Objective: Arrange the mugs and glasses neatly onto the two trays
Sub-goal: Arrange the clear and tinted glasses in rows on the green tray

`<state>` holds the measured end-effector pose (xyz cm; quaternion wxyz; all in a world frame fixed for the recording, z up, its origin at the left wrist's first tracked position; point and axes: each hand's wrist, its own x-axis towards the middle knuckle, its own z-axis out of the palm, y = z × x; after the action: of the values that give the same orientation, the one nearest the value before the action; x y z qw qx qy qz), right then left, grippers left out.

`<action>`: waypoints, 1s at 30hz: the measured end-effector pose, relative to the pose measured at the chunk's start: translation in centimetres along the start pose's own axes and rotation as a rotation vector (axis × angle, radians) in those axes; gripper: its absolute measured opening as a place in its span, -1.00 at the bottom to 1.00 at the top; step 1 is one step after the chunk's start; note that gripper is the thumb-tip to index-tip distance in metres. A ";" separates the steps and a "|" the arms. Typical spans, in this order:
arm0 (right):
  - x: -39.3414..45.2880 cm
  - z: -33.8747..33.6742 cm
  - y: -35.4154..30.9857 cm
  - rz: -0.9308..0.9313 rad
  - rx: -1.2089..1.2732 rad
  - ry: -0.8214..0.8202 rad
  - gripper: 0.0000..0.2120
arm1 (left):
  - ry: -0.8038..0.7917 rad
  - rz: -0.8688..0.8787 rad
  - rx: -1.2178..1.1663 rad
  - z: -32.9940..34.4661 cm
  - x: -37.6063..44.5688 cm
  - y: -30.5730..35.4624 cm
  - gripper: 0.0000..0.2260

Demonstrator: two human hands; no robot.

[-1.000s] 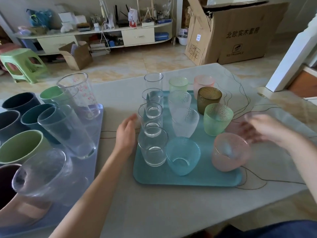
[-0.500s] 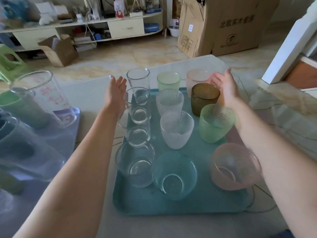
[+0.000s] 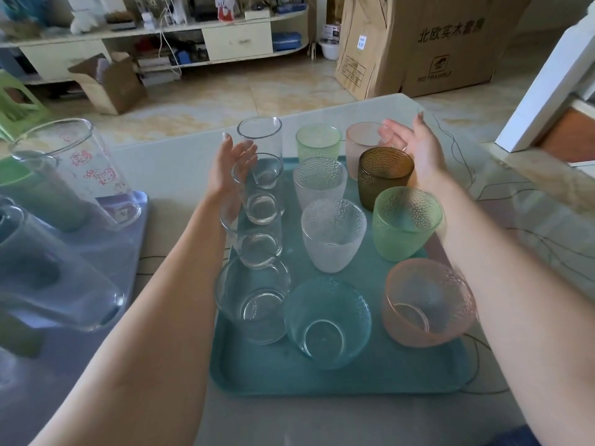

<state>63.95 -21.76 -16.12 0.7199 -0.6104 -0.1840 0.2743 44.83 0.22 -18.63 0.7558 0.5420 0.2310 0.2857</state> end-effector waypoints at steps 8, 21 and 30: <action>0.1 0.5 0.2 -0.018 -0.014 -0.003 -0.53 | 0.058 0.009 0.052 0.6 1.1 -0.5 -0.58; 0.2 1.1 0.7 -0.070 -0.087 0.023 -0.53 | 0.069 0.041 0.023 1.5 0.4 -0.5 -0.54; 0.2 0.5 0.8 -0.057 -0.102 0.018 -0.50 | 0.082 -0.004 0.038 1.4 -0.7 -0.3 -0.59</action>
<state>63.65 -21.14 -16.82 0.6970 -0.6432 -0.2086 0.2386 45.27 -1.34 -18.41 0.7359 0.5435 0.2683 0.3018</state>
